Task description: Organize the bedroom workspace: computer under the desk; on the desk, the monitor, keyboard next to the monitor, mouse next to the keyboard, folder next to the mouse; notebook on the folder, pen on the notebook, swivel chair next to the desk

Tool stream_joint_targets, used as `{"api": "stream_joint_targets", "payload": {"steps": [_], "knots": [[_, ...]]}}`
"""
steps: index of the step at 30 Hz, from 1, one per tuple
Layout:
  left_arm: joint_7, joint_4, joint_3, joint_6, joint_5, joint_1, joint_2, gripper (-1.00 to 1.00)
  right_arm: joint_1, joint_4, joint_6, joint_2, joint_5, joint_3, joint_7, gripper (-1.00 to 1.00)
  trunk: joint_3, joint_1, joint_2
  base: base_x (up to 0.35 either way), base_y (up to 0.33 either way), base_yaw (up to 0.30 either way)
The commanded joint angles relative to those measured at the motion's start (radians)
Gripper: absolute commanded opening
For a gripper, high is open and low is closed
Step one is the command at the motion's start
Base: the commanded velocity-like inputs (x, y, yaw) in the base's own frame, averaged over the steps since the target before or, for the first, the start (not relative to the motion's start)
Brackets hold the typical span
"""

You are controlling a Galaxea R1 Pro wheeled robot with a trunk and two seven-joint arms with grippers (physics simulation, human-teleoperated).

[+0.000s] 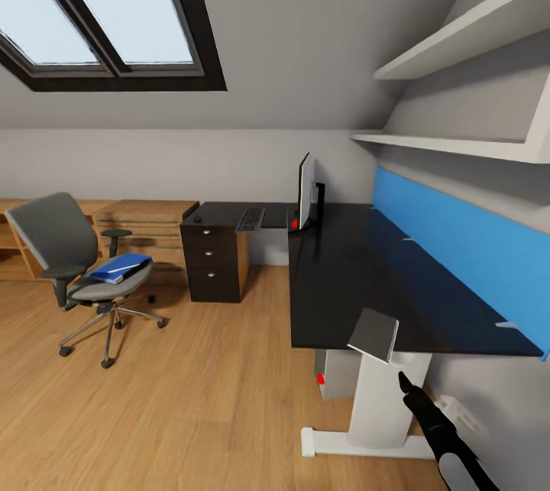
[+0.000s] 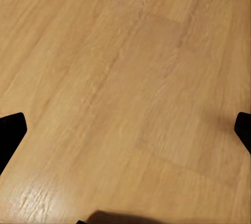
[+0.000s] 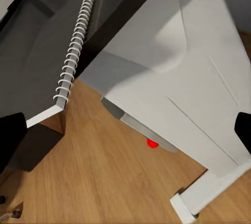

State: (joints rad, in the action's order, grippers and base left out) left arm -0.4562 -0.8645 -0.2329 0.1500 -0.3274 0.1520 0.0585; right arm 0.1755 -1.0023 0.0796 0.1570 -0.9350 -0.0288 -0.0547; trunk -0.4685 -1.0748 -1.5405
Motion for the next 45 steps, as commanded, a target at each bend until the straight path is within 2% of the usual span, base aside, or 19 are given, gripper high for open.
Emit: {"api": "stream_joint_targets", "payload": {"steps": [1, 7, 13, 17, 19, 21, 22, 23, 25, 26, 28, 29, 30, 34, 35, 36, 37, 39, 45], "knots": [[-0.006, -0.001, -0.001, 0.007, -0.01, 0.0, 0.0, 1.0, 0.002, 0.003, 0.004, 0.001, -0.012, 0.002, 0.006, 1.0, -0.004, -0.004, -0.008, 0.0, 0.0, 0.0], [-0.004, 0.034, 0.022, 0.006, -0.012, 0.0, -0.016, 1.0, 0.002, -0.005, 0.003, 0.015, -0.017, -0.001, 0.091, 1.0, -0.023, -0.027, -0.05, 0.0, 0.0, 0.0], [-0.001, 0.062, 0.029, 0.006, -0.01, 0.0, -0.009, 1.0, 0.002, 0.009, 0.004, 0.024, -0.017, 0.0, 0.145, 1.0, -0.042, -0.05, -0.092, 0.0, 0.0, 0.0], [-0.002, 0.03, 0.03, 0.009, -0.009, 0.0, -0.006, 1.0, -0.001, 0.027, -0.001, 0.027, -0.022, -0.001, 0.248, 1.0, -0.048, -0.058, -0.106, 0.0, 0.0, 0.0], [-0.002, 0.009, 0.03, 0.007, -0.008, 0.0, -0.003, 1.0, -0.029, -0.026, -0.011, 0.034, -0.031, -0.003, 0.306, 1.0, -0.048, -0.058, -0.106, 0.0, 0.0, 0.0], [-0.003, -0.001, 0.02, 0.006, -0.006, 0.0, -0.003, 1.0, -0.053, -0.052, -0.026, 0.039, -0.062, -0.007, 0.326, 1.0, -0.048, -0.058, -0.106, 0.0, 0.0, 0.0], [-0.004, -0.013, 0.008, 0.005, -0.006, 0.0, -0.003, 1.0, -0.063, -0.063, -0.046, 0.04, -0.113, -0.007, 0.334, 1.0, -0.048, -0.058, -0.106, 0.0, 0.0, 0.0], [-0.005, -0.065, 0.003, 0.003, -0.006, 0.0, -0.003, 1.0, -0.067, -0.072, -0.081, 0.04, -0.165, -0.007, 0.338, 1.0, -0.048, -0.058, -0.106, 0.0, 0.0, 0.0], [-0.005, -0.127, 0.001, -0.002, -0.006, 0.0, -0.004, 1.0, -0.068, -0.08, -0.12, 0.04, -0.207, -0.01, 0.339, 1.0, -0.048, -0.058, -0.106, 0.0, 0.0, 0.0], [-0.009, -0.23, -0.001, -0.058, -0.006, 0.0, -0.002, 1.0, -0.068, -0.086, -0.176, 0.041, -0.3, -0.04, 0.336, 1.0, -0.048, -0.058, -0.106, 0.0, 0.0, 0.0], [-0.01, -0.291, -0.001, -0.128, -0.006, 0.0, 0.002, 1.0, -0.068, -0.088, -0.199, 0.043, -0.357, -0.075, 0.334, 1.0, -0.048, -0.058, -0.106, 0.0, 0.0, 0.0], [-0.011, -0.316, -0.001, -0.155, -0.006, 0.0, 0.004, 1.0, -0.068, -0.089, -0.208, 0.043, -0.372, -0.088, 0.334, 1.0, -0.048, -0.058, -0.106, 0.0, 0.0, 0.0], [-0.012, -0.366, -0.001, -0.211, -0.006, 0.0, 0.01, 1.0, -0.068, -0.09, -0.224, 0.045, -0.394, -0.11, 0.334, 1.0, -0.048, -0.058, -0.106, 0.0, 0.0, 0.0], [-0.013, -0.492, 0.001, -0.352, -0.007, 0.0, 0.026, 1.0, -0.067, -0.089, -0.25, 0.047, -0.42, -0.141, 0.334, 1.0, -0.048, -0.058, -0.106, 0.0, 0.0, 0.0], [-0.013, -0.538, 0.002, -0.4, -0.007, 0.0, 0.029, 1.0, -0.067, -0.087, -0.253, 0.048, -0.424, -0.147, 0.334, 1.0, -0.048, -0.058, -0.106, 0.0, 0.0, 0.0], [-0.013, -0.628, 0.006, -0.495, -0.009, 0.0, 0.032, 1.0, -0.067, -0.081, -0.254, 0.045, -0.428, -0.152, 0.335, 1.0, -0.048, -0.058, -0.106, 0.0, 0.0, 0.0], [-0.013, -0.648, 0.006, -0.52, -0.01, 0.0, 0.033, 1.0, -0.067, -0.077, -0.253, 0.044, -0.429, -0.152, 0.336, 1.0, -0.048, -0.058, -0.106, 0.0, 0.0, 0.0], [-0.013, -0.664, 0.007, -0.541, -0.011, 0.0, 0.035, 1.0, -0.067, -0.07, -0.251, 0.043, -0.43, -0.152, 0.337, 1.0, -0.048, -0.058, -0.106, 0.0, 0.0, 0.0], [-0.009, -0.59, 0.009, -0.559, -0.008, 0.0, 0.031, 1.0, -0.067, -0.044, -0.25, 0.042, -0.43, -0.152, 0.338, 1.0, -0.048, -0.058, -0.106, 0.0, 0.0, 0.0]]}}
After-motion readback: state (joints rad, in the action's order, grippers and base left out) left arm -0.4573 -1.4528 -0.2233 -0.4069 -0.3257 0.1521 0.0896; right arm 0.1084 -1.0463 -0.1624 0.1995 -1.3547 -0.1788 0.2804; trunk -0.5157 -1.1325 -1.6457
